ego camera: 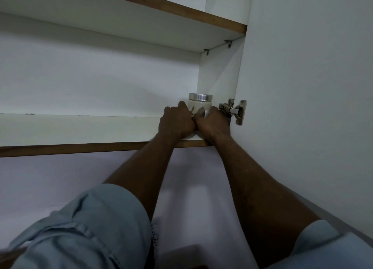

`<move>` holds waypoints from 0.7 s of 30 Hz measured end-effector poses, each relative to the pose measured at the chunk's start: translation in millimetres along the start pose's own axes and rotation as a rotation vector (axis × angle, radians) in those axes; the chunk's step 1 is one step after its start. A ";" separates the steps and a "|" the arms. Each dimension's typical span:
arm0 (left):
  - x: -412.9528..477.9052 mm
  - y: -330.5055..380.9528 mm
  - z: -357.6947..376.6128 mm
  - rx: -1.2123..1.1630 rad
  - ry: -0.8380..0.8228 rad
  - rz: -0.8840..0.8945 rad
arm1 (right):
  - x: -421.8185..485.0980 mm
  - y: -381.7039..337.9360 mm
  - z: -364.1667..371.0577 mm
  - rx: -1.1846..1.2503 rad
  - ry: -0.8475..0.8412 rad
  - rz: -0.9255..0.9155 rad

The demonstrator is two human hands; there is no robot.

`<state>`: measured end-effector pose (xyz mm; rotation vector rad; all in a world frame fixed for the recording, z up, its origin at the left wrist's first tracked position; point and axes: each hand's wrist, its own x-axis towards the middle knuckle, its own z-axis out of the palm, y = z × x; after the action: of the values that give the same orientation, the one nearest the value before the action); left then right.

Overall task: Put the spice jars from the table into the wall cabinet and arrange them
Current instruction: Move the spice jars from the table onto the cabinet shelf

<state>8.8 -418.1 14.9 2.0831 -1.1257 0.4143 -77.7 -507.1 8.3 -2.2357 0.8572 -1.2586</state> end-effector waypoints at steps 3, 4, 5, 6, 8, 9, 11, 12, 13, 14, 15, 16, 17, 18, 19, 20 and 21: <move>8.1 -1.9 -0.3 0.007 -0.133 -0.084 | 1.5 1.8 1.2 -0.030 0.005 -0.009; 9.9 -1.4 0.1 0.010 -0.202 -0.098 | 1.0 2.6 0.9 -0.029 0.008 -0.009; 11.4 -0.5 0.9 -0.002 -0.265 -0.104 | 0.4 3.4 0.9 -0.024 0.009 -0.010; 11.7 0.4 1.3 -0.030 -0.304 -0.098 | -0.3 3.6 0.8 -0.019 0.004 -0.006; 11.7 -1.1 0.9 -0.113 -0.270 -0.077 | -0.6 3.3 -0.3 -0.013 -0.023 0.007; 11.5 -3.3 -0.4 -0.164 -0.208 -0.077 | -0.1 2.6 -1.3 -0.010 -0.048 0.010; 10.0 -6.7 -5.6 -0.227 -0.091 -0.121 | -0.9 0.8 -4.7 -0.009 -0.100 0.001; 8.8 -7.7 -8.3 -0.215 -0.061 -0.145 | -2.1 0.5 -5.3 -0.015 -0.117 -0.003; 8.7 -8.6 -9.7 -0.180 -0.047 -0.152 | -3.8 -0.3 -6.1 -0.017 -0.121 -0.014; 8.2 -8.7 -10.0 -0.132 -0.049 -0.146 | -4.6 0.0 -6.1 -0.037 -0.123 -0.026; 7.9 -7.9 -9.7 -0.084 -0.060 -0.134 | -6.3 -0.9 -6.2 -0.049 -0.116 -0.045; 7.1 -6.9 -9.3 -0.047 -0.067 -0.120 | -5.5 0.0 -5.4 -0.064 -0.115 -0.052; 6.1 -6.0 -8.2 -0.033 -0.078 -0.110 | -5.1 0.8 -5.0 -0.076 -0.116 -0.056; 5.0 -5.5 -7.0 -0.038 -0.092 -0.104 | -4.4 1.3 -4.3 -0.087 -0.116 -0.043; 3.9 -5.4 -5.8 -0.046 -0.101 -0.100 | -5.2 0.5 -4.4 -0.091 -0.109 -0.034; 1.9 -4.9 -5.3 -0.043 -0.106 -0.099 | -5.5 0.5 -3.9 -0.092 -0.090 -0.022; 0.1 -4.2 -5.3 -0.027 -0.110 -0.100 | -6.4 0.0 -4.2 -0.094 -0.065 -0.022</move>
<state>12.6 -412.8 16.8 2.1504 -1.0779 0.2373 -83.9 -502.9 6.5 -2.3519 0.8870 -1.1706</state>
